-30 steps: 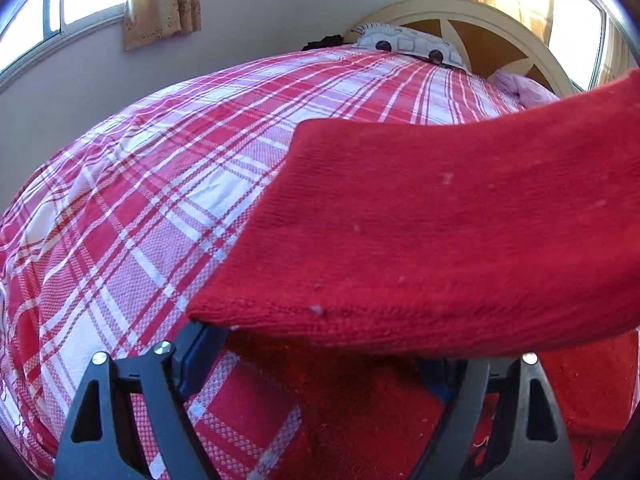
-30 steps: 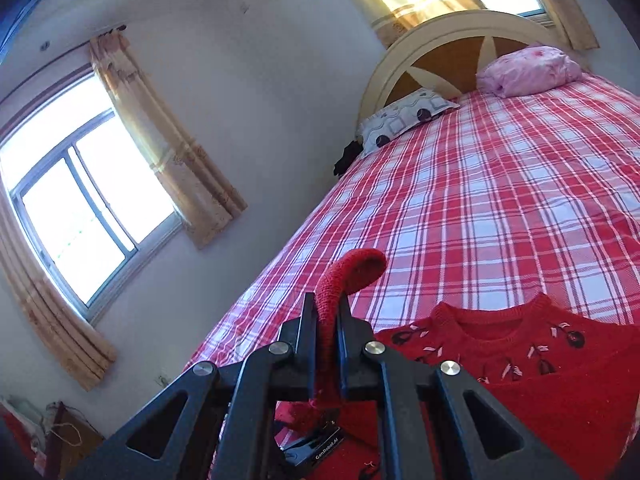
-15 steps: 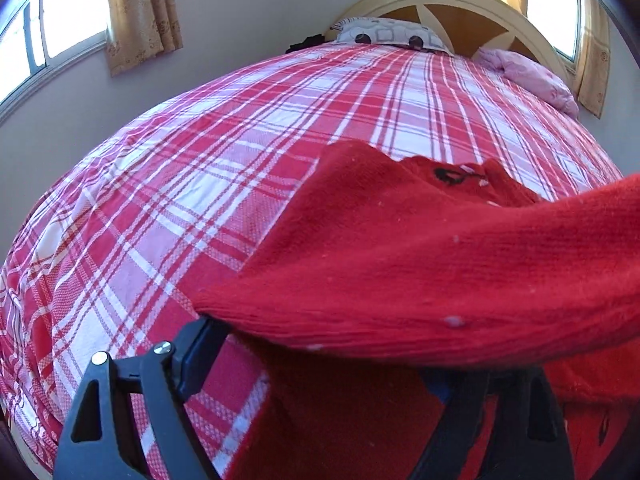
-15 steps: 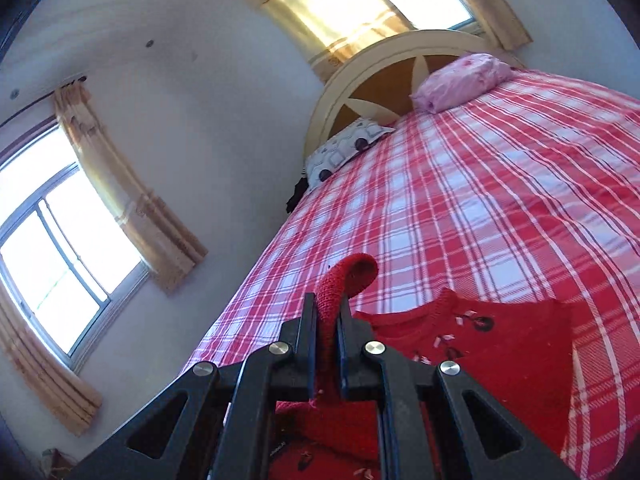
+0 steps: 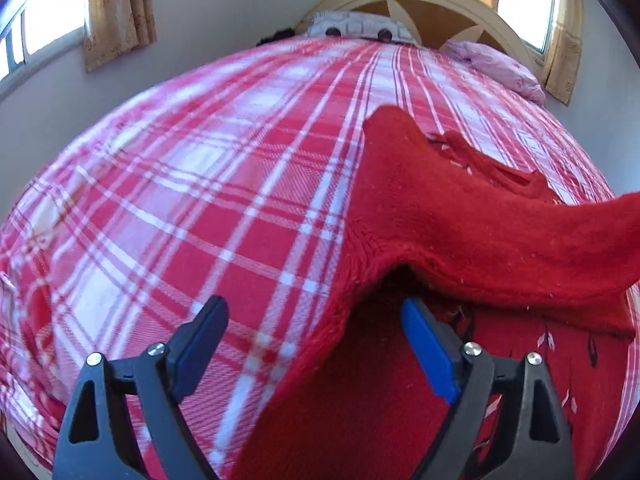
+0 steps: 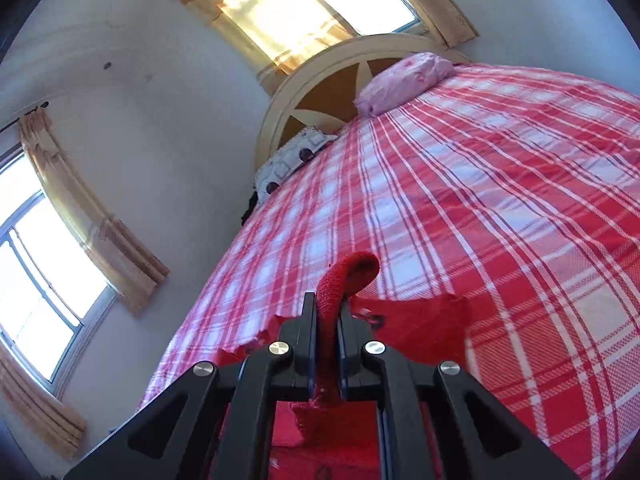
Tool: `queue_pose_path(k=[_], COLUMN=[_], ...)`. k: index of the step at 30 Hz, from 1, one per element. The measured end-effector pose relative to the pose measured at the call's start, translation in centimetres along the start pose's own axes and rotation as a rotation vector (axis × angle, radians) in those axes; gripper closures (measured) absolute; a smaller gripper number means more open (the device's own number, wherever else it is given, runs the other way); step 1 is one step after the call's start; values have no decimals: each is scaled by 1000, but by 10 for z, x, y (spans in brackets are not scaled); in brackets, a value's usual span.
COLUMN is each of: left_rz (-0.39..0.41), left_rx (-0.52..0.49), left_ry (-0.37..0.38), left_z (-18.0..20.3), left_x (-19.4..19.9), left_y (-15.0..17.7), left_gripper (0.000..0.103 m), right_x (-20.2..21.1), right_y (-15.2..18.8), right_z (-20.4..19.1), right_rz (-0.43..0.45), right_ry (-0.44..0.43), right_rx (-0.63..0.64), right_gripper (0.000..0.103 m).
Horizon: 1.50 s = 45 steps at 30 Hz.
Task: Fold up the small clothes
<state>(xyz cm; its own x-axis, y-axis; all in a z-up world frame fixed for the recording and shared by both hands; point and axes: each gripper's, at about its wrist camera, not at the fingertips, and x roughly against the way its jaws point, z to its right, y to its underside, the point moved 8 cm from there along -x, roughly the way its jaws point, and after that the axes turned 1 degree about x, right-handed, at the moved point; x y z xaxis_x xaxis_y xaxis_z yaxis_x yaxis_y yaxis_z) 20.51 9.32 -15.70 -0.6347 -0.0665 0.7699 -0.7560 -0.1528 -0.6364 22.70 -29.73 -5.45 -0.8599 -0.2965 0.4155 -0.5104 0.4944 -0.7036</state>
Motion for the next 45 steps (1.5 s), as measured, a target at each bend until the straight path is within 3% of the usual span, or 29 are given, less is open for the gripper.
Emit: queue_pose_path(k=[3, 8, 12, 14, 16, 20, 24, 27, 28, 33, 39, 45], left_rz=[67, 114, 86, 13, -36, -19, -60, -47, -52, -36, 98, 99], left_rx=[-7, -72, -116, -111, -60, 23, 144, 169, 175, 124, 9, -105], left_ry=[4, 38, -22, -77, -78, -61, 44, -11, 9, -10, -32, -79], left_z=[-1, 21, 36, 32, 21, 6, -10, -27, -28, -29, 1, 34], left_x=[11, 8, -22, -47, -66, -69, -73, -68, -69, -56, -20, -37], left_y=[-13, -50, -74, -74, -70, -71, -65, -64, -64, -67, -103, -113], left_gripper=[12, 12, 12, 10, 1, 0, 0, 0, 0, 0, 0, 0], right_x=[-15, -34, -35, -33, -30, -28, -26, -27, -28, -26, -11, -13], right_y=[17, 43, 51, 52, 55, 67, 76, 76, 76, 71, 48, 31], right_z=[21, 40, 40, 39, 41, 64, 83, 81, 81, 77, 75, 80], right_rz=[-50, -101, -104, -102, -105, -131, -144, -160, -168, -173, -144, -133], right_ry=[29, 56, 54, 64, 90, 198, 165, 168, 169, 179, 187, 233], right_rx=[-13, -37, -37, -24, -7, 16, -37, 5, 18, 67, 45, 72], right_gripper=[96, 96, 96, 96, 96, 96, 96, 96, 96, 94, 82, 81])
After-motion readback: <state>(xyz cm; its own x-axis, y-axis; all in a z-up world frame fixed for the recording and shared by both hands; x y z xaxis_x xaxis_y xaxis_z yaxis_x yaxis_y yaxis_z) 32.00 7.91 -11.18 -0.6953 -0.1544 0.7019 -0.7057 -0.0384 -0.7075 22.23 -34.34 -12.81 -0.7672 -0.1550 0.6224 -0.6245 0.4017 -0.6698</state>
